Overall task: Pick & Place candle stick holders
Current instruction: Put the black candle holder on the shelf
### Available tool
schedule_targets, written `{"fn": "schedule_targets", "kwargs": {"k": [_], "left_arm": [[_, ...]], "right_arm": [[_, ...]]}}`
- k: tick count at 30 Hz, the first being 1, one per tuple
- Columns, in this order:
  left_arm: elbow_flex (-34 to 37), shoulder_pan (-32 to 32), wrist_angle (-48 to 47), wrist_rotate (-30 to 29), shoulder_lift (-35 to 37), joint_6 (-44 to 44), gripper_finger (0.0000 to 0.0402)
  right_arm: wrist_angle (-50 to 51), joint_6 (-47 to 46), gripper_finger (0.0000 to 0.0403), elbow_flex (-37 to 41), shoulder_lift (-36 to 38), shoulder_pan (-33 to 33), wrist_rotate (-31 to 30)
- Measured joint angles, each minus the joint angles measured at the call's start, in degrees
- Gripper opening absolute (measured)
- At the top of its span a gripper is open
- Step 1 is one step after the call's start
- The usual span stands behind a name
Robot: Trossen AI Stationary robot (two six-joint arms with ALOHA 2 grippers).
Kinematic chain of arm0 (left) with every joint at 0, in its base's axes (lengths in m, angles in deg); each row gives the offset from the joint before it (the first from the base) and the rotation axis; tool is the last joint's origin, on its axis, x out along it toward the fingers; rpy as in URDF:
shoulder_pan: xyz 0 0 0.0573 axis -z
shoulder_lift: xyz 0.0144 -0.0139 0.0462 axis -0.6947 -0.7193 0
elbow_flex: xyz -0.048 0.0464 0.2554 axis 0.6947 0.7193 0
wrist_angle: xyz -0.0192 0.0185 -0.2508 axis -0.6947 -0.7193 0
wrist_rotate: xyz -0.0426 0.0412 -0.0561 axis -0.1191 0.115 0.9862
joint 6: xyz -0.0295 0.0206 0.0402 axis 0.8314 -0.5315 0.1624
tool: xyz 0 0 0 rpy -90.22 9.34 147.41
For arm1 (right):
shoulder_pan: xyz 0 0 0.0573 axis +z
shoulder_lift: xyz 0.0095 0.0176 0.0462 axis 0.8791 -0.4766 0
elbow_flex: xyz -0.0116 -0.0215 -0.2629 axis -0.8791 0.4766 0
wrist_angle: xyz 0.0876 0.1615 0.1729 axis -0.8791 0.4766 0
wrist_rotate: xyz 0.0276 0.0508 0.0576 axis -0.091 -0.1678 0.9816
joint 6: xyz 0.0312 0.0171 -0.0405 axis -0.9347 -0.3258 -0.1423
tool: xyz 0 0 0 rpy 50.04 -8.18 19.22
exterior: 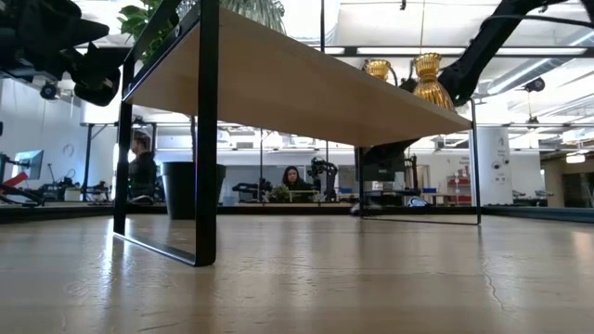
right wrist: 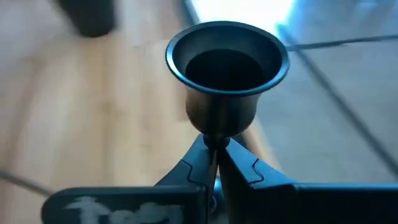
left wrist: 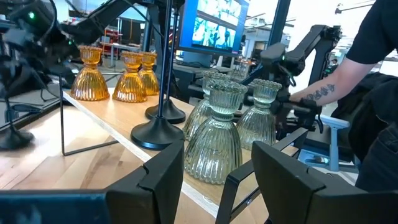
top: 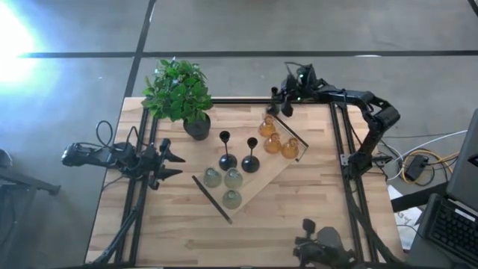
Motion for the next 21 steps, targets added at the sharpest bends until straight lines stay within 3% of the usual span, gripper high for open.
{"fn": "schedule_targets", "kwargs": {"k": [5, 10, 15, 21], "left_arm": [[0.0, 0.0, 0.0, 0.0, 0.0, 0.0, 0.0193], [0.0, 0.0, -0.1, 0.0, 0.0, 0.0, 0.0193], [0.0, 0.0, -0.1, 0.0, 0.0, 0.0, 0.0193], [0.0, 0.0, -0.1, 0.0, 0.0, 0.0, 0.0193]], "right_arm": [[2.4, -4.0, 0.0010, 0.0, 6.8, -2.5, -2.0], [9.3, -4.5, 0.0009, -1.1, 18.0, -3.5, -2.0], [18.8, -1.5, 0.0009, -6.1, 29.8, -3.4, -5.5], [33.0, -4.4, 0.0009, -16.4, 40.2, -3.3, -6.3]]}}
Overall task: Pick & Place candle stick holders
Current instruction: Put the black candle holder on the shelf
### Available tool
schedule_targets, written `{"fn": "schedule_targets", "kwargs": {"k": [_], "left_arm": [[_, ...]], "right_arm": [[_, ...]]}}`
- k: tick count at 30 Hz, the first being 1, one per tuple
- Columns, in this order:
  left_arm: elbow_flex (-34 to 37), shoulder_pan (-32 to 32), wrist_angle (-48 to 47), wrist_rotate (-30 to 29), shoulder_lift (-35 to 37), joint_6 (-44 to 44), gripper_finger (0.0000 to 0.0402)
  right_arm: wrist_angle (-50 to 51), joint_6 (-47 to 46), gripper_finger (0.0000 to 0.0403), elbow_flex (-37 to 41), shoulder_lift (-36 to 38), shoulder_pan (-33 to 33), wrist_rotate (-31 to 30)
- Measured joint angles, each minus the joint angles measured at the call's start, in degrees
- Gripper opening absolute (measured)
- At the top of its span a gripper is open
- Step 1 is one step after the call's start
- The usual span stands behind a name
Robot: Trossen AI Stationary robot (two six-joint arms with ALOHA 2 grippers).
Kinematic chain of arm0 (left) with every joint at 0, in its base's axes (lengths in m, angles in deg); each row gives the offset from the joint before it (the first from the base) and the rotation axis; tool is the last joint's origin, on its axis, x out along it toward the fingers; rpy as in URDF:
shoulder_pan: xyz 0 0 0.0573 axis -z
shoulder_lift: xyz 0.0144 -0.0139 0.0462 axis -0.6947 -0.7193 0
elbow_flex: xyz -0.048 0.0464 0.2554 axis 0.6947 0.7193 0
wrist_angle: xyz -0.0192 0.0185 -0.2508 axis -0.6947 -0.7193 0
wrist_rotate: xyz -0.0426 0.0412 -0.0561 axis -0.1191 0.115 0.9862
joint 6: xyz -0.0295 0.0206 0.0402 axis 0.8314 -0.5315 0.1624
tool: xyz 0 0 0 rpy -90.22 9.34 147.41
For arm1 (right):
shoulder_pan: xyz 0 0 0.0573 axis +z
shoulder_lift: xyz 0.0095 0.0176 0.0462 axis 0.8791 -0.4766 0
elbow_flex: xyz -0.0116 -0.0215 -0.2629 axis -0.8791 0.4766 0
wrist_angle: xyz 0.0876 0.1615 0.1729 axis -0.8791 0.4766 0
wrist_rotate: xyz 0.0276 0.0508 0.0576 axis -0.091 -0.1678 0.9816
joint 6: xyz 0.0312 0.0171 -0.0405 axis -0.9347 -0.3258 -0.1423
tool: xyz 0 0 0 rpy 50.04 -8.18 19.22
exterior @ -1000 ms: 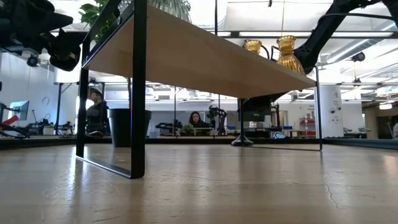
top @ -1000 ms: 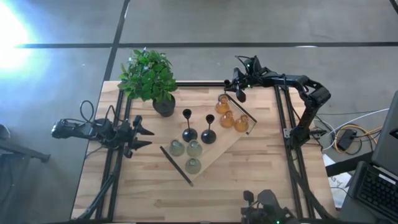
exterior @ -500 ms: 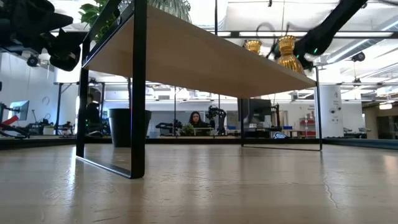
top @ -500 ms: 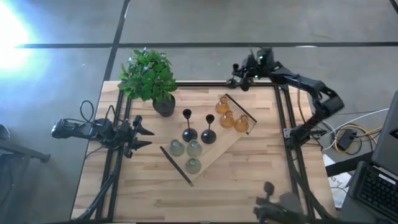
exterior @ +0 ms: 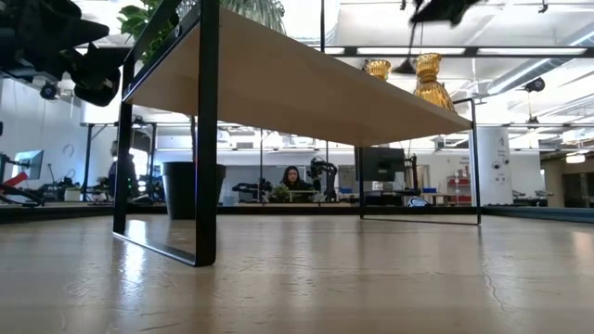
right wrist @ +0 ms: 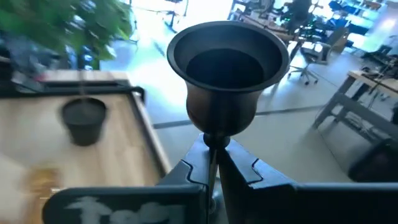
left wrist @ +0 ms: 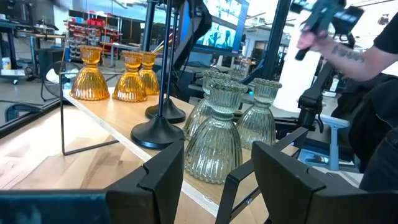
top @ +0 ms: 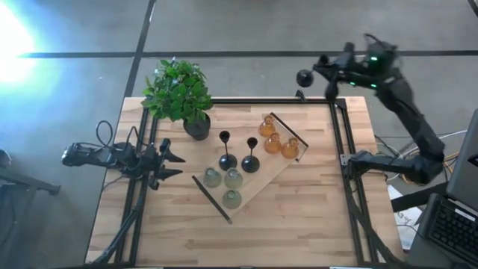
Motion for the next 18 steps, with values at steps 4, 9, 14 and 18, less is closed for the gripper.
{"fn": "schedule_targets", "kwargs": {"k": [4, 9, 14, 18], "left_arm": [[0.0, 0.0, 0.0, 0.0, 0.0, 0.0, 0.0193], [0.0, 0.0, 0.0, 0.0, 0.0, 0.0, 0.0193], [0.0, 0.0, 0.0, 0.0, 0.0, 0.0, 0.0193], [0.0, 0.0, 0.0, 0.0, 0.0, 0.0, 0.0193]], "right_arm": [[13.7, -3.8, 0.0009, -7.8, 4.3, 3.2, 0.0], [21.9, -14.8, 0.0009, -12.9, 9.0, 11.3, -2.6], [24.1, -23.8, 0.0009, -12.4, 11.4, 23.8, -14.6], [22.2, -27.6, 0.0009, -10.7, 9.2, 35.5, -20.1]]}}
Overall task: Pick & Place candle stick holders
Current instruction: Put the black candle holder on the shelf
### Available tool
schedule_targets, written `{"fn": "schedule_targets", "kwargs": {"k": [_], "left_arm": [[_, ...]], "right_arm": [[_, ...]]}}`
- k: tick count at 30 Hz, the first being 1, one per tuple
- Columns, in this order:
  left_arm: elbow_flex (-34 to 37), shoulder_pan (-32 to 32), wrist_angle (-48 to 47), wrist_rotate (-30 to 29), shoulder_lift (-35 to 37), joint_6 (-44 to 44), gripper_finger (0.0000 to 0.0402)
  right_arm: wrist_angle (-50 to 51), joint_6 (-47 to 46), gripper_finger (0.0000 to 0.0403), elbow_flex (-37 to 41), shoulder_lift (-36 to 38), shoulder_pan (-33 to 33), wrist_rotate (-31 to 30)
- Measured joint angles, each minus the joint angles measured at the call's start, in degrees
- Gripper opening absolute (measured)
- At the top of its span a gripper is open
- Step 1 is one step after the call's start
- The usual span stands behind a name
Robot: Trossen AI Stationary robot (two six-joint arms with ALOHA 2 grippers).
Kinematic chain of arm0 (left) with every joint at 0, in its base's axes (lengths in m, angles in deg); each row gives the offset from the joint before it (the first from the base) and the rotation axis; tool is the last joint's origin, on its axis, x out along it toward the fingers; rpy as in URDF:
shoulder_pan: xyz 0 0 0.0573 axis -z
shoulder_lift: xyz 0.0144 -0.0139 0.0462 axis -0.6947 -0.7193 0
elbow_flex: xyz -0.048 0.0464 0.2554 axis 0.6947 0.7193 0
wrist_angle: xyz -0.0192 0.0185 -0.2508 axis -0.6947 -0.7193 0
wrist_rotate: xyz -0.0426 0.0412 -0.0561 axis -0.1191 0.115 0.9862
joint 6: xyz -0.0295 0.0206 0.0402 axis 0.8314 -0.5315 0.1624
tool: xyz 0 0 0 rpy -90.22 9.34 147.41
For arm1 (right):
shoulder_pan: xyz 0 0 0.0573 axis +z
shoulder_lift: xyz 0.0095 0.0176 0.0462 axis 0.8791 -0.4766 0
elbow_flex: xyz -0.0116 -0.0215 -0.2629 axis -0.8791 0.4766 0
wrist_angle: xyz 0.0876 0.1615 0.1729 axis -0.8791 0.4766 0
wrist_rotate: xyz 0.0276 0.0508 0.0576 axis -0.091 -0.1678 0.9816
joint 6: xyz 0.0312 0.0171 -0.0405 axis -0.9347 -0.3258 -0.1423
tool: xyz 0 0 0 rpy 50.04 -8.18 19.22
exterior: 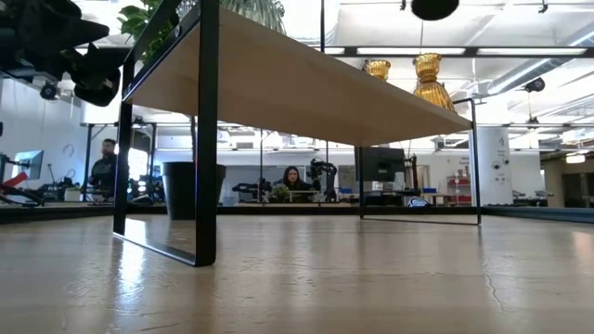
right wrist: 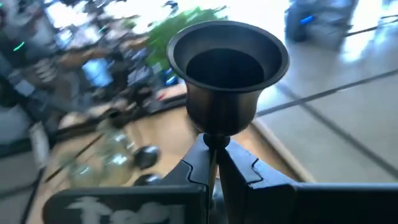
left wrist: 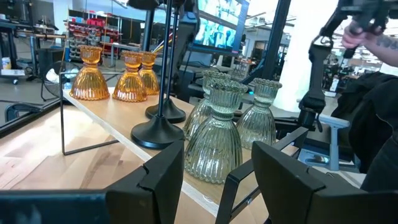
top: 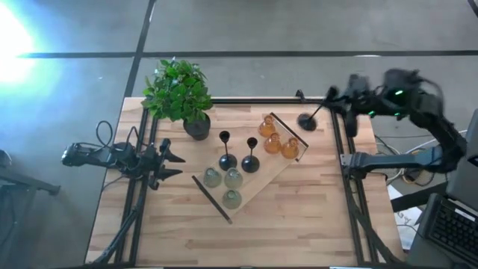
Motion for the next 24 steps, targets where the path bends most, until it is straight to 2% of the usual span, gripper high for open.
{"fn": "schedule_targets", "kwargs": {"k": [4, 7, 15, 24], "left_arm": [[0.0, 0.0, 0.0, 0.0, 0.0, 0.0, 0.0193], [0.0, 0.0, 0.0, 0.0, 0.0, 0.0, 0.0193], [0.0, 0.0, 0.0, 0.0, 0.0, 0.0, 0.0193], [0.0, 0.0, 0.0, 0.0, 0.0, 0.0, 0.0193]], "right_arm": [[-1.9, 0.0, 0.0008, 1.7, -4.6, 10.9, -5.0], [-3.6, -0.1, 0.0008, 1.7, -7.4, 15.6, -7.0], [-6.0, -3.7, 0.0008, 1.1, -11.9, 22.8, -11.4], [-7.6, -7.5, 0.0008, 4.1, -15.7, 27.2, -14.8]]}}
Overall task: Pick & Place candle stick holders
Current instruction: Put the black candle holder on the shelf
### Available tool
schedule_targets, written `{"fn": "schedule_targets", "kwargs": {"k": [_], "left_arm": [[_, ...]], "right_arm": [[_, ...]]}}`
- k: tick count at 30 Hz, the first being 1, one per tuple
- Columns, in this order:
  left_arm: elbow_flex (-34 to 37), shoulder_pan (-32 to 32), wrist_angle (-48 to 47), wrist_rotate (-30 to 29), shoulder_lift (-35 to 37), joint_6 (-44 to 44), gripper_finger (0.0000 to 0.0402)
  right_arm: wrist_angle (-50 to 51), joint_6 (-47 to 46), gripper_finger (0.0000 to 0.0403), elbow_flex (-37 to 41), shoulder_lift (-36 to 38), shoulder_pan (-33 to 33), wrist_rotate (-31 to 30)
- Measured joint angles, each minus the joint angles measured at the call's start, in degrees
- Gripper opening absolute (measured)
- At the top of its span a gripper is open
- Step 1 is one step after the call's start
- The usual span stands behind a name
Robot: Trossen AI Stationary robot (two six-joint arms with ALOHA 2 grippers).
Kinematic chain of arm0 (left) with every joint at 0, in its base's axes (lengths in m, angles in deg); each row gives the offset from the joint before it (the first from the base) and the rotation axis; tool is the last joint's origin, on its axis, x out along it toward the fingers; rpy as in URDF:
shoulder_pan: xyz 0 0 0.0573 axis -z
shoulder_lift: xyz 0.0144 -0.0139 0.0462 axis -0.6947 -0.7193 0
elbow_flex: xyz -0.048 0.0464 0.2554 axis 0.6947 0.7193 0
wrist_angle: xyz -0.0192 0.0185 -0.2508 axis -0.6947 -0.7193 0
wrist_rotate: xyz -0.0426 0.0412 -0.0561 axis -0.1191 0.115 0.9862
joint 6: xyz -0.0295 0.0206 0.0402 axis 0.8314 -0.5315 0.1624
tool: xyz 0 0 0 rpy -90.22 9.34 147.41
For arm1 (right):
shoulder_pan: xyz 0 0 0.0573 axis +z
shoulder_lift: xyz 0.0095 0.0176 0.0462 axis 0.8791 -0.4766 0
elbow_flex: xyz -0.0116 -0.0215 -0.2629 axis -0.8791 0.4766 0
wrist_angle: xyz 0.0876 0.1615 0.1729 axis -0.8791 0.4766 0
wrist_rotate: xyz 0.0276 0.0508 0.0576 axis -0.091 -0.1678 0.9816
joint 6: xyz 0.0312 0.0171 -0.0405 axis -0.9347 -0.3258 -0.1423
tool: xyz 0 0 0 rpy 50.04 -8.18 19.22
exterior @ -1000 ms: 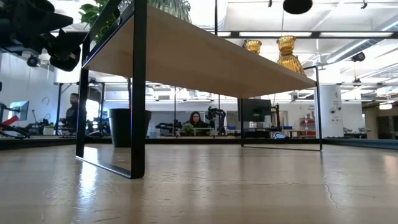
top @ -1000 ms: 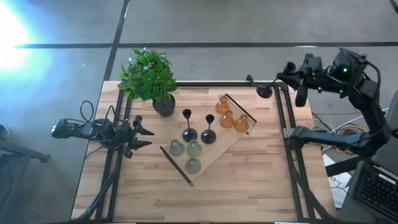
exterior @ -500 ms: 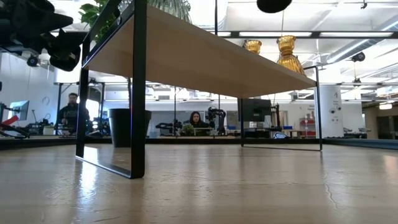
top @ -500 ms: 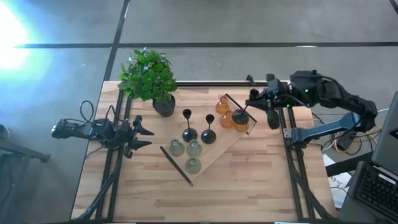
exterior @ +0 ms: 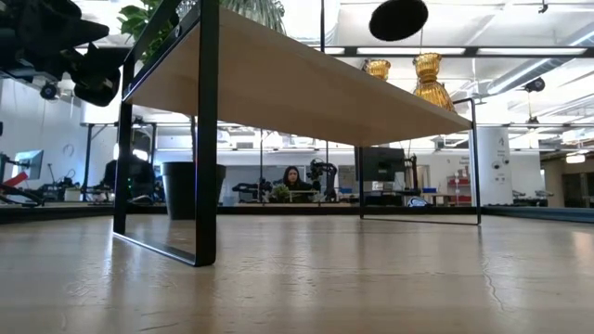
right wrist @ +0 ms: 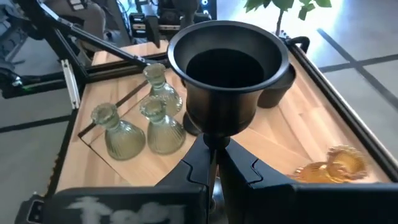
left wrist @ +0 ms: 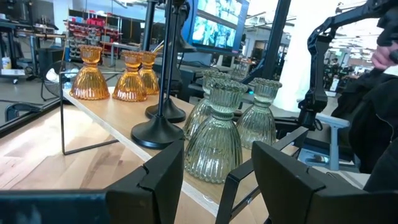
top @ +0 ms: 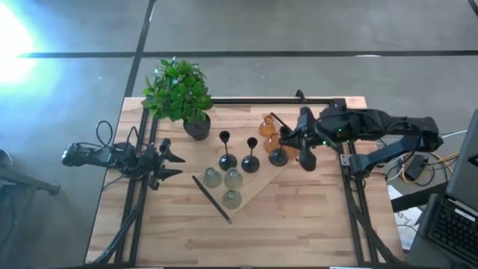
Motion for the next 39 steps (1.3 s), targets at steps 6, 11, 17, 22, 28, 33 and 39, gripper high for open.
{"fn": "schedule_targets", "kwargs": {"k": [6, 11, 17, 22, 28, 33, 39], "left_arm": [[0.0, 0.0, 0.0, 0.0, 0.0, 0.0, 0.0193], [0.0, 0.0, 0.0, 0.0, 0.0, 0.0, 0.0193], [0.0, 0.0, 0.0, 0.0, 0.0, 0.0, 0.0193], [0.0, 0.0, 0.0, 0.0, 0.0, 0.0, 0.0193], [0.0, 0.0, -0.1, 0.0, 0.0, 0.0, 0.0193], [0.0, 0.0, -0.1, 0.0, 0.0, 0.0, 0.0193], [0.0, 0.0, -0.2, 0.0, 0.0, 0.0, 0.0193]], "right_arm": [[-7.2, -1.2, 0.0008, 6.8, 0.6, 2.7, -5.0], [-13.3, -3.9, 0.0008, 14.6, 4.3, 3.0, -8.4], [-20.6, -6.1, 0.0008, 21.7, 6.7, 3.0, -8.6], [-21.1, -4.3, 0.0008, 24.8, 6.0, 3.0, -8.6], [-23.1, -2.8, 0.0008, 27.0, 6.0, 3.0, -8.3], [-23.4, -1.2, 0.0008, 27.1, 5.9, 3.0, -8.1], [-22.3, -1.2, 0.0008, 27.3, 5.9, 3.0, -7.9]]}}
